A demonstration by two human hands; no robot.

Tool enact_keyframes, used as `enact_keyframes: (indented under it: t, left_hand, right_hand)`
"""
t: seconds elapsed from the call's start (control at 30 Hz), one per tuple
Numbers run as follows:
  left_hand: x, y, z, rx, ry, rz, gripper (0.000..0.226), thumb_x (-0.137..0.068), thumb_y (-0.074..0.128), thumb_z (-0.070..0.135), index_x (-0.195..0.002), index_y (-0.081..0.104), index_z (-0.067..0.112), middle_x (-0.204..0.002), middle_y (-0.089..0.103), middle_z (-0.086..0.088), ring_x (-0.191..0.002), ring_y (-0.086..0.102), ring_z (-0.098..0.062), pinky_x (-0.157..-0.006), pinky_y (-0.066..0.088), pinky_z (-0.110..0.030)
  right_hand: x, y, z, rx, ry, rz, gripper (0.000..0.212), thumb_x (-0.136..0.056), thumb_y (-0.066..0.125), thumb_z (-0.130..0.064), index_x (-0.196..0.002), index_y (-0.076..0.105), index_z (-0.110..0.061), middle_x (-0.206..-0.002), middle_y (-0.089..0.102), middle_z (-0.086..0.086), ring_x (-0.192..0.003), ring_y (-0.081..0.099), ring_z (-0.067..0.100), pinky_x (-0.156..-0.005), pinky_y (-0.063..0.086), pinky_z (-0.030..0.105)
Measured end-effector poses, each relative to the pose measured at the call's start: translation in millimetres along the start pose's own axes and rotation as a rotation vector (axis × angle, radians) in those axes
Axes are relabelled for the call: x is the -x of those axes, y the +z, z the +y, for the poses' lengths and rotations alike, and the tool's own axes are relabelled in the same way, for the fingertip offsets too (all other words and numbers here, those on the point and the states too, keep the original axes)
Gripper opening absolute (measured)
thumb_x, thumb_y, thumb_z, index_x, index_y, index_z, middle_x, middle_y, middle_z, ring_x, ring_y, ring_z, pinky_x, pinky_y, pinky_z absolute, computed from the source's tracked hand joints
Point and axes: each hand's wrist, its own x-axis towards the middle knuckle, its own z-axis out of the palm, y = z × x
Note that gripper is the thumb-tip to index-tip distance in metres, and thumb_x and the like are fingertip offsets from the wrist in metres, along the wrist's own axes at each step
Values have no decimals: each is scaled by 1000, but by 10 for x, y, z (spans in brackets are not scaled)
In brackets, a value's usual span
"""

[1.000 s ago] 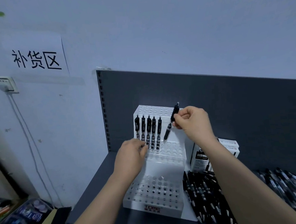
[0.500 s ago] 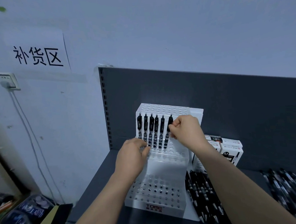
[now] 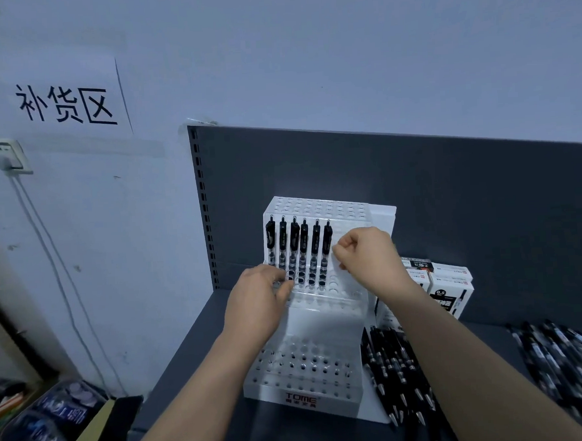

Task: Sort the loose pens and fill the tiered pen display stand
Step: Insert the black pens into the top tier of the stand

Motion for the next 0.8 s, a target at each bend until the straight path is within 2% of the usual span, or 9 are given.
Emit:
enact_keyframes:
  t: [0.1, 0.17, 0.27, 0.33, 0.4, 0.57, 0.63, 0.7, 0.8]
  left_hand:
    - [46, 12, 91, 0, 40, 19, 25, -94, 58, 28, -105, 71, 9, -106, 68, -3, -104, 56, -21, -76, 38, -25]
    - [84, 56, 212, -9, 86, 24, 26, -95, 56, 28, -102, 71, 8, -104, 68, -3, -102, 56, -21, -77, 38, -27]
    - [185, 183, 487, 11, 150, -8, 28, -96, 52, 29, -105, 69, 8, -107, 67, -4, -104, 55, -22, -85, 40, -31]
    - [291, 317, 693, 11, 197, -51, 29, -96, 52, 29, -109, 68, 8, -109, 66, -5, -106, 55, -25, -90, 41, -33]
    - [409, 492, 867, -31, 270, -84, 24, -93, 58, 25, -102, 70, 6, -102, 69, -7, -100, 58, -28, -86, 46, -35]
    - [583, 929, 1279, -52, 322, -34, 12, -85, 66, 18, -87, 71, 7, -87, 67, -5, -85, 59, -25, -71, 54, -35]
    - [635, 1078, 1433, -60, 262, -116, 20, -92, 54, 23, -91, 69, 9, -91, 63, -4, -87, 56, -22, -73, 52, -33]
    - [669, 1268, 1470, -173, 131, -250, 28, -97, 46, 32, -97, 65, 12, -97, 60, -4, -92, 54, -21, -75, 47, -30]
    - [696, 1500, 1439, -286, -108, -416, 33, -93, 51, 41, -98, 64, 11, -102, 63, -8, -93, 59, -26, -77, 49, -34]
  right_hand:
    - [215, -189, 162, 93, -5, 36, 18, -91, 56, -23, -81, 69, -17, -76, 69, -5, -77, 63, 18, -75, 53, 31]
    - [351, -301, 324, 172, -6, 49, 18, -92, 55, -28, -87, 69, -18, -80, 69, -4, -81, 62, 19, -74, 52, 34]
    - [511, -394, 651, 311, 30, 38, 25, -91, 50, -29, -68, 53, -19, -64, 55, -1, -69, 51, 22, -55, 37, 31]
    - [617, -441, 879, 378, 63, 45, 28, -90, 49, -28, -68, 48, -12, -62, 53, 3, -65, 47, 24, -52, 31, 33]
    - [724, -488, 1121, 423, 91, 22, 27, -92, 49, -29, -76, 57, -9, -69, 61, 5, -64, 52, 24, -53, 33, 31]
    - [905, -580, 1648, 462, 134, -53, 27, -95, 47, -34, -93, 64, -12, -87, 66, 4, -84, 63, 24, -60, 44, 30]
    - [953, -595, 1809, 470, 136, -107, 28, -96, 47, -37, -100, 64, -14, -96, 68, 3, -87, 63, 22, -63, 44, 29]
    - [995, -584, 1941, 472, 140, -179, 28, -95, 49, -38, -92, 63, -14, -97, 67, 4, -88, 62, 23, -62, 40, 29]
    - [1036, -524, 2049, 441, 140, -257, 26, -93, 53, -41, -84, 59, -17, -95, 64, 5, -90, 62, 24, -65, 43, 30]
